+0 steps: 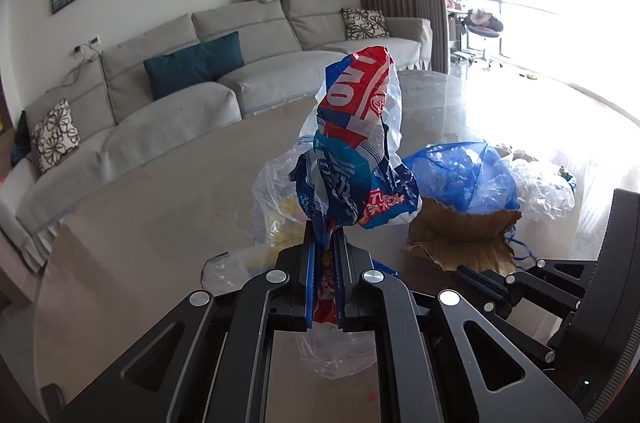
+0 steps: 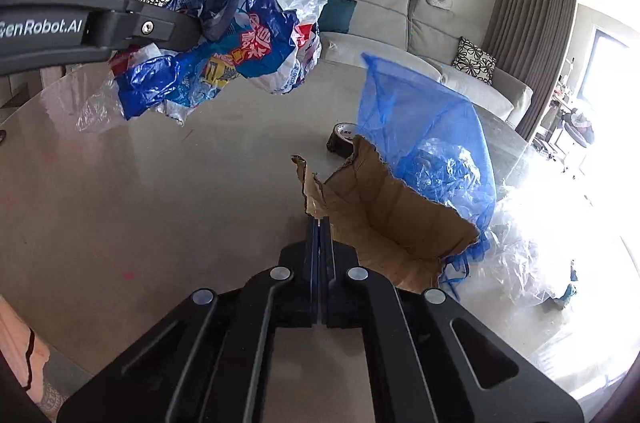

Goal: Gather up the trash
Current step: 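Grasp the torn cardboard with the right gripper and lift it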

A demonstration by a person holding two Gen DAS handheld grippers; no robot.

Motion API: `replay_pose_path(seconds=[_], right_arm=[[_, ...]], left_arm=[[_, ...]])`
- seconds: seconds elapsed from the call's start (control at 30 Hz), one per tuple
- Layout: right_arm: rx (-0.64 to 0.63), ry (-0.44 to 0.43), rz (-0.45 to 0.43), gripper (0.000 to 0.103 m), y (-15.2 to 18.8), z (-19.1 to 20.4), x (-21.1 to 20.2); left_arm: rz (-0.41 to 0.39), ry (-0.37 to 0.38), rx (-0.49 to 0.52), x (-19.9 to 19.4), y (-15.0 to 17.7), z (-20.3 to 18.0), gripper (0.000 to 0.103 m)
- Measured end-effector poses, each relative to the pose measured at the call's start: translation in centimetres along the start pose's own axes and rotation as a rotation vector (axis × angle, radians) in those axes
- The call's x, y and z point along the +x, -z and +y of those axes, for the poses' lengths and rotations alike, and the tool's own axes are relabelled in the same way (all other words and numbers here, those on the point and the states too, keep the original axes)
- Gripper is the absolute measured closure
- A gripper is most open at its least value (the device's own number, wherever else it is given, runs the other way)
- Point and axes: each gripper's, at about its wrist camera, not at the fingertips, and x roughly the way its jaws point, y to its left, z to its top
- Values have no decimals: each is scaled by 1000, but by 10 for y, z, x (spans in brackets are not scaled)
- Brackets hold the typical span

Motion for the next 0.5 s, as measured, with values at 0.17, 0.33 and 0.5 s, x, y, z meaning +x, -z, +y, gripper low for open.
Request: replay_pose_path(seconds=[0.17,0.33,0.5], right_arm=[[-5,19,-19,102,-3,-2,-9],[-39,17,6,102,2,-2,-5],[2,-4,-45,102,-4,-5,-18]], left_arm=[[-7,-2,-2,-2,1,2,94],[-12,0,-5,-4,2,1,94],[-16,-4,-1,-4,1,3,94]])
